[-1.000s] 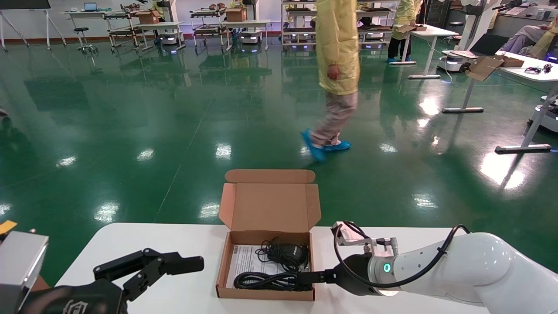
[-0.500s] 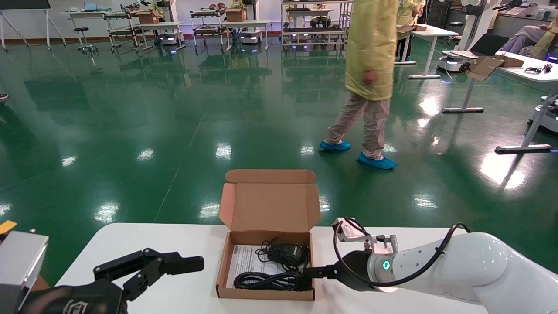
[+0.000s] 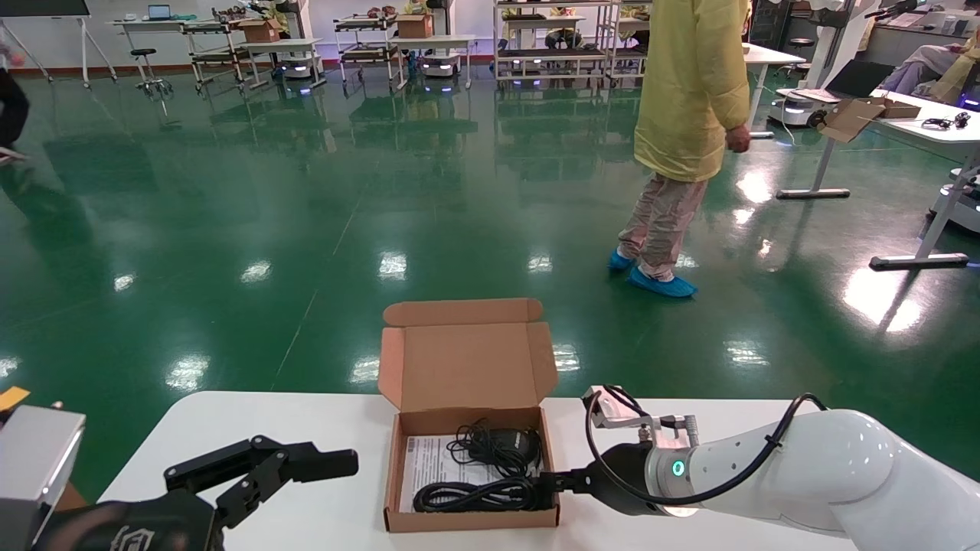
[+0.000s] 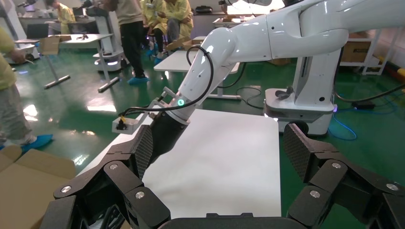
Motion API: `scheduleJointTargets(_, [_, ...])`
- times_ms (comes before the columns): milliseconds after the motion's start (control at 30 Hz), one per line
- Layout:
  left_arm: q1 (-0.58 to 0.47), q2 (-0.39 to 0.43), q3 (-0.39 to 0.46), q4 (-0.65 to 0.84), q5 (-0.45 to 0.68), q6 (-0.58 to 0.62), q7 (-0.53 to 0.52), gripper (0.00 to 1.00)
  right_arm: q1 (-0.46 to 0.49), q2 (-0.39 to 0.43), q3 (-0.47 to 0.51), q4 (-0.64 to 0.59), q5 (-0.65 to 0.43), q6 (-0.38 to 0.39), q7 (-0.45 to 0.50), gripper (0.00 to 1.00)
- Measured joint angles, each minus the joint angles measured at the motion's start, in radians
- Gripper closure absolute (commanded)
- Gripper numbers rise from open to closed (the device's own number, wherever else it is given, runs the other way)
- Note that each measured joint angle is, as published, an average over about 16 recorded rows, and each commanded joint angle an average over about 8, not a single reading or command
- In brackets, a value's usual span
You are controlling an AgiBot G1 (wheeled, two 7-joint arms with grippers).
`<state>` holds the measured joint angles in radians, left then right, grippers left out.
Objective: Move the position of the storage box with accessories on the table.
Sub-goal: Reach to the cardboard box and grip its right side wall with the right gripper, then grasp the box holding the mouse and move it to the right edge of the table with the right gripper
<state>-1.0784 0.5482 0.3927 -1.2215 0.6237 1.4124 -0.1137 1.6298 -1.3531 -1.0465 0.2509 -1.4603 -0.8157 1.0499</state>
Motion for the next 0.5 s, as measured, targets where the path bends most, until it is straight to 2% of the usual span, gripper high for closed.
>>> scheduleJointTargets(267, [0.000, 0.000, 0.000, 0.000, 0.000, 0.000, 0.000, 0.00, 0.026, 0.011, -0.006, -0.024, 0.017, -0.027, -0.023, 1.00])
scheduleJointTargets(500, [0.000, 0.000, 0.000, 0.000, 0.000, 0.000, 0.000, 0.00, 0.078, 0.044, 0.003, -0.052, 0.038, -0.089, -0.077, 1.00])
